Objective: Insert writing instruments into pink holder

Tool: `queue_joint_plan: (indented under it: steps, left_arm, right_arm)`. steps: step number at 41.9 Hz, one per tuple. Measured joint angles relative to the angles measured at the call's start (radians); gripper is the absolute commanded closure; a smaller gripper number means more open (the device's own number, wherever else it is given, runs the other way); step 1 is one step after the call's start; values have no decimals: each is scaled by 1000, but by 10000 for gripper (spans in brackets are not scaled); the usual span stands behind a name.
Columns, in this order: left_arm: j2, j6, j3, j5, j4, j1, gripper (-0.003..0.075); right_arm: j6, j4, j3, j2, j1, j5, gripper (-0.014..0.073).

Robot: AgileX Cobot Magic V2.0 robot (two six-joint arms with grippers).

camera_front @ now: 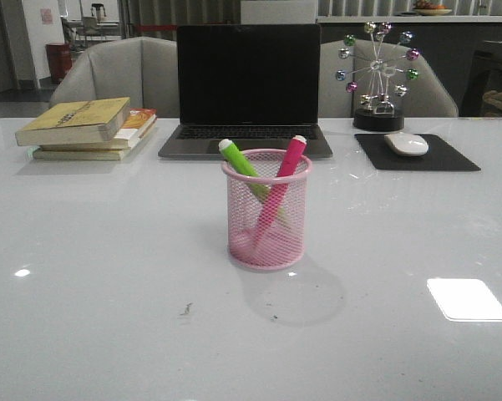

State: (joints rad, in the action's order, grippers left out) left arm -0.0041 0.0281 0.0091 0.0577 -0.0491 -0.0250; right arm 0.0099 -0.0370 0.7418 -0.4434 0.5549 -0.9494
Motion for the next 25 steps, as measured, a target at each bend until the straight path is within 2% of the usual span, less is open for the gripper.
queue_joint_plan:
  steps: [13,25]
  left_arm:
    - [0,16,0,-18,2,-48,627]
    - [0,22,0,-20,2,-51,627]
  right_arm:
    - [0,0,0,0,0,0,540]
    - [0,0,0,0,0,0,540]
